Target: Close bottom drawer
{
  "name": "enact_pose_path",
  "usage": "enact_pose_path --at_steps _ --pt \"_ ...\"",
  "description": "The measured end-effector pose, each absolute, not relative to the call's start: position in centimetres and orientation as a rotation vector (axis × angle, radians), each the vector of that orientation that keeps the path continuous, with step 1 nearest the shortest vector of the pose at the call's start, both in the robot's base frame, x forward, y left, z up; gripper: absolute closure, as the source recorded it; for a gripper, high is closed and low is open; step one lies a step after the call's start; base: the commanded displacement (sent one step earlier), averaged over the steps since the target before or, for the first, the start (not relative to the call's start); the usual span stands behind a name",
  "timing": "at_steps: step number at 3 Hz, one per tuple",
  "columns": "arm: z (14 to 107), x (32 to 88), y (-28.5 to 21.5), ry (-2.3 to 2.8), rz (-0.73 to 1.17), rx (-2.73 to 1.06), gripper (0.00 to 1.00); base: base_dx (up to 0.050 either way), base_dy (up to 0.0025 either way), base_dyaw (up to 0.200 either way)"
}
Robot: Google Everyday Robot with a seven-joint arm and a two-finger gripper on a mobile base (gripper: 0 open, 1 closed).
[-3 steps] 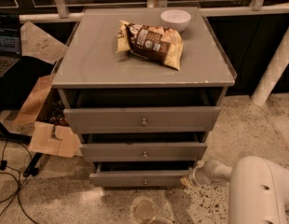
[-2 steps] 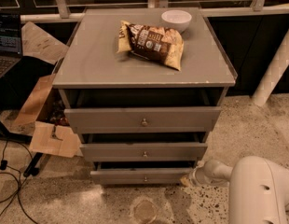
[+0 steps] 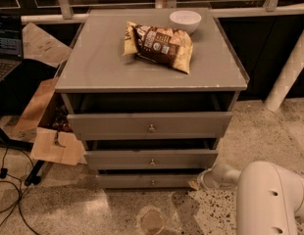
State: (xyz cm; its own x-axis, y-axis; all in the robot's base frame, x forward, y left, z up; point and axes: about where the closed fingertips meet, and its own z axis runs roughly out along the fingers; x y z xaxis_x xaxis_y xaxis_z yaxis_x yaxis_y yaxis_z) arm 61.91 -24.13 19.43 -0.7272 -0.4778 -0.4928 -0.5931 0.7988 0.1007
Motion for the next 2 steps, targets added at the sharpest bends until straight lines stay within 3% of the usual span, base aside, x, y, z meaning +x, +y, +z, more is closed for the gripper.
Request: enact_pose_path --at_steps 2 --pt "19.7 63.99 -23.74 2.529 0.332 -0.805 0.6 0.0 0.0 0.0"
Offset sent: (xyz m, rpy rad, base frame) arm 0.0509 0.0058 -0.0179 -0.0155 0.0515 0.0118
